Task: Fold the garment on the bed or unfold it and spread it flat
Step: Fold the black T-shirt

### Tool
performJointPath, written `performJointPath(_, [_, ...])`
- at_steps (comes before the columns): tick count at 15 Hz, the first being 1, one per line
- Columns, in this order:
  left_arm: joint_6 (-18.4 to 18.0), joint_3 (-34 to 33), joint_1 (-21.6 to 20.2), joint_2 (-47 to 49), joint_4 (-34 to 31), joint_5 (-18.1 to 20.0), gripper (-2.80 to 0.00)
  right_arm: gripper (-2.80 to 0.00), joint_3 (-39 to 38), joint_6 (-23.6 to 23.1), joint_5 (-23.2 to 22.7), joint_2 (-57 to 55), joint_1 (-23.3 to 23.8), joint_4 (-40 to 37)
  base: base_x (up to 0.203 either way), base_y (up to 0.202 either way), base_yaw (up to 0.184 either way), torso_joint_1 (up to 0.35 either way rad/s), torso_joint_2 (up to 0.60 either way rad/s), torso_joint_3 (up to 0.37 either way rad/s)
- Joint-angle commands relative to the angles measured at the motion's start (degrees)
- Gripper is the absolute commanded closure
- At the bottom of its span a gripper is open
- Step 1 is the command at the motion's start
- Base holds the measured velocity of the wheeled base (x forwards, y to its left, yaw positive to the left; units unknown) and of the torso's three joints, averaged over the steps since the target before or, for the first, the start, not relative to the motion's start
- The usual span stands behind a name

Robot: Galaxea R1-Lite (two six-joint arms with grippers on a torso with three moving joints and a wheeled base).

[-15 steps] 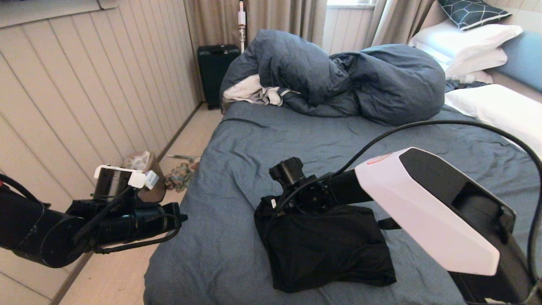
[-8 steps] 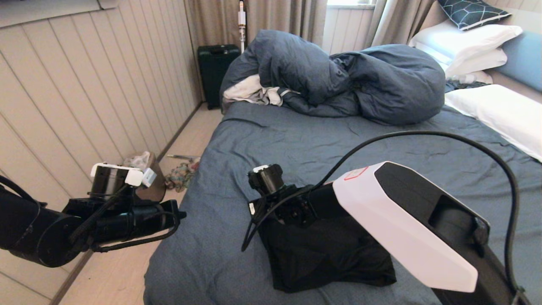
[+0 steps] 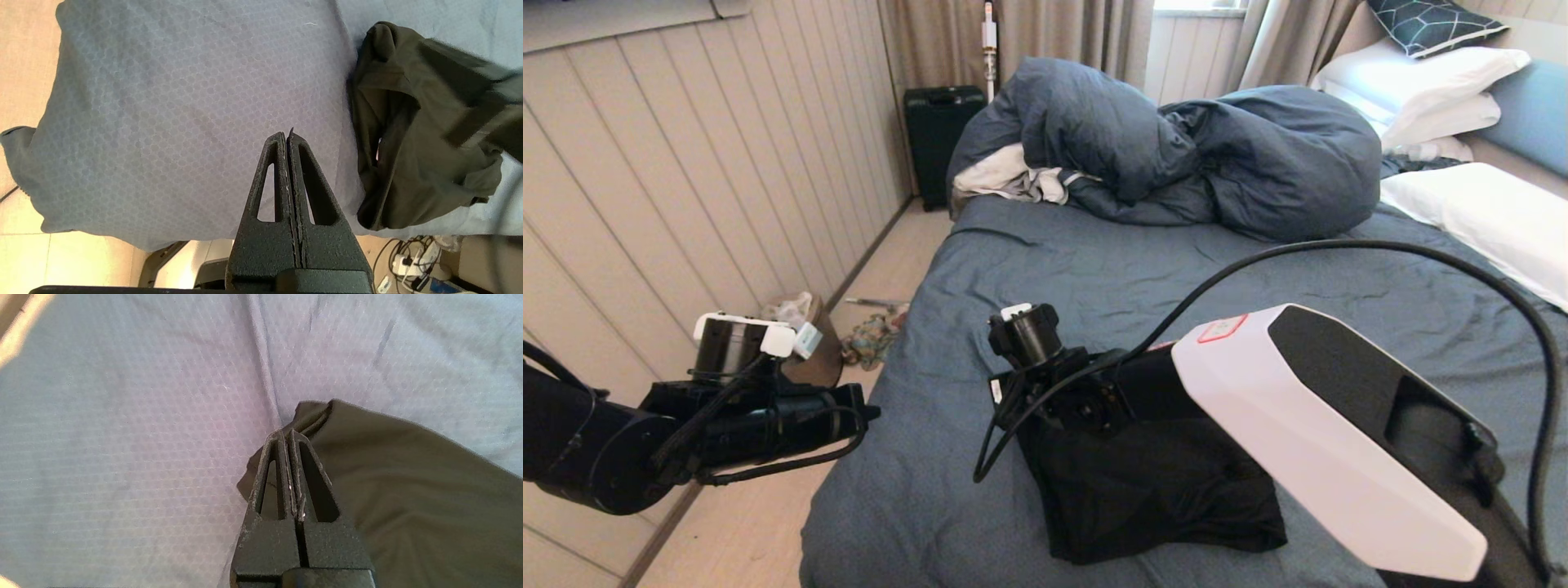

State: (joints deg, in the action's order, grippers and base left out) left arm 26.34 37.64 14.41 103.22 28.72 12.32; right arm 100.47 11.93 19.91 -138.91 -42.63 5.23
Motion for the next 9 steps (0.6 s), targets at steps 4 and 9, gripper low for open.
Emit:
performJointPath(4, [0.1,-0.1,0.0,0.0,0.1,0.1,0.0,0.0,-7.7,0.1,0.2,8.1,3.3,0.0,0.0,0.0,0.0,0.0,0.0,0.0])
performJointPath(9, [-0.6,-0.6,0.0,-0.6,0.1,0.2,0.0,0.0,-30.7,0.3,2.3,16.8,5.3,1.7,0.0,0.0,0.0,0.0,0.0,0.0])
